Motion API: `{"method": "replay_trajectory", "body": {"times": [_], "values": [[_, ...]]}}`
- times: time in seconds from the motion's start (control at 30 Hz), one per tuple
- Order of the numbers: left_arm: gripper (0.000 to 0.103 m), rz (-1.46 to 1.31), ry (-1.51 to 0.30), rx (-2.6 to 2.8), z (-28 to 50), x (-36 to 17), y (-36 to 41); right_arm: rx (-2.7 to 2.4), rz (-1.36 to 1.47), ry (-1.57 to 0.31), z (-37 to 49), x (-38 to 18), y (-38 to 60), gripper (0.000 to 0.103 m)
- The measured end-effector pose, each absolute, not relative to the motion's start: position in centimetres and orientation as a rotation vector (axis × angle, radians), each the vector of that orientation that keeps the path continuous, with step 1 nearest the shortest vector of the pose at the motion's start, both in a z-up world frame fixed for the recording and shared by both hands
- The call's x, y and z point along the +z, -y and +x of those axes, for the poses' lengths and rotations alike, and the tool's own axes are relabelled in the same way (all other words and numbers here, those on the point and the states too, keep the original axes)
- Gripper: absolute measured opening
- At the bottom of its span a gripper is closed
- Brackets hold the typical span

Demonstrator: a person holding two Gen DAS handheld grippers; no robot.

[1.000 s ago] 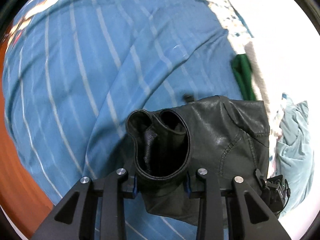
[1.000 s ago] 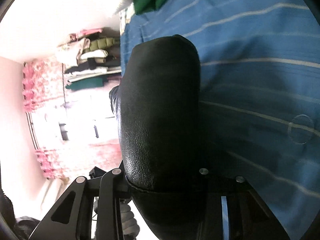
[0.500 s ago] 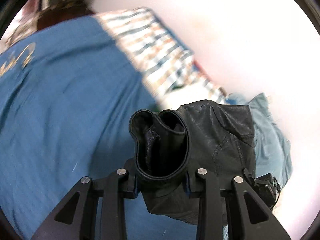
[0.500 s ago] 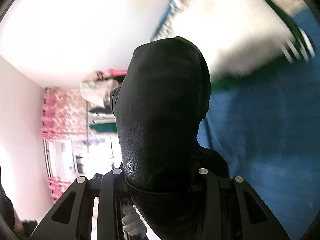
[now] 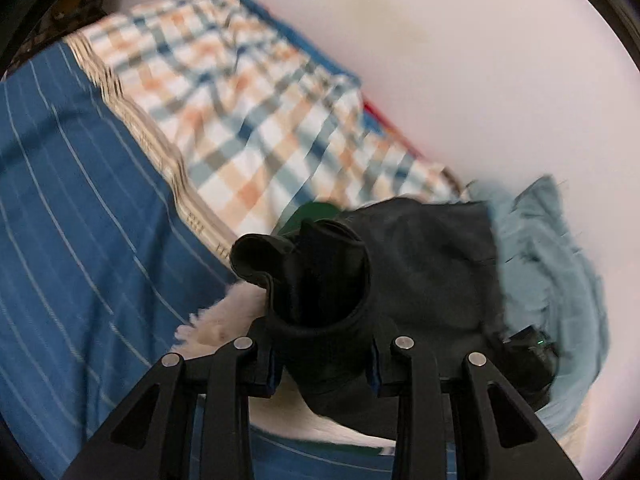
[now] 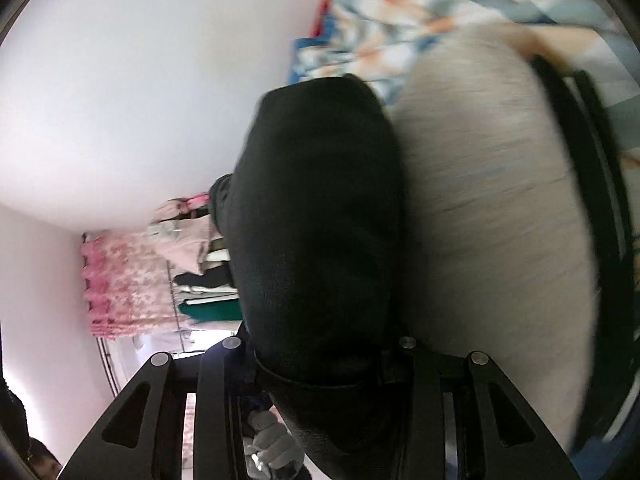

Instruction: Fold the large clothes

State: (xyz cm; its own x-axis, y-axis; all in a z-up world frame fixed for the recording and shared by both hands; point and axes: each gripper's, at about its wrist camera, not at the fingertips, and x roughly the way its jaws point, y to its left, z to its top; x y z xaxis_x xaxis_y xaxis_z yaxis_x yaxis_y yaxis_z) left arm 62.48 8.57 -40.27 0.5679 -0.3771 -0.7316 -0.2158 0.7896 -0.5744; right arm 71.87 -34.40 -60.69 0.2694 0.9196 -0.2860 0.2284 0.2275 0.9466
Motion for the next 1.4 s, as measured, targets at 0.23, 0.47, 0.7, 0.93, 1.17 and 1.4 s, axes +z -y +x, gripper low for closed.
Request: {"method": "replay_trajectory", "body": {"times": [0.23, 0.47, 0.7, 0.93, 1.17, 1.4], "values": [[0.034, -0.566, -1.006, -0.101, 62.3, -40.4, -7.3, 0.628, 1.107, -1.27, 73.7, -60.7, 34.5, 0.063], [0.095, -0.179, -0.987, 0.053, 61.9, -36.7, -4.3, 0.176, 0.455, -1.269, 70.9, -53.4, 30.7, 0.092], [0.098, 0.037, -0.976, 0.098, 57.6, -32.0, -2.5, -0.163, 0.038, -1.226, 61.3, -46.8, 24.9, 0.095], [0.098, 0.094, -0.973, 0.051, 50.6, -25.1, -2.4, -0.266, 0.038, -1.211, 51.1, -38.3, 23.7, 0.095], [0.098, 0.111, -0.908, -0.02, 41.6, -16.1, -2.9, -0.31, 0.02, -1.114, 40.0, -25.6, 21.9, 0.095], [0.098, 0.091, -0.864, -0.054, 33.0, -8.0, -4.0, -0.317, 0.044, -1.015, 29.4, -14.4, 19.9, 0.095]]}}
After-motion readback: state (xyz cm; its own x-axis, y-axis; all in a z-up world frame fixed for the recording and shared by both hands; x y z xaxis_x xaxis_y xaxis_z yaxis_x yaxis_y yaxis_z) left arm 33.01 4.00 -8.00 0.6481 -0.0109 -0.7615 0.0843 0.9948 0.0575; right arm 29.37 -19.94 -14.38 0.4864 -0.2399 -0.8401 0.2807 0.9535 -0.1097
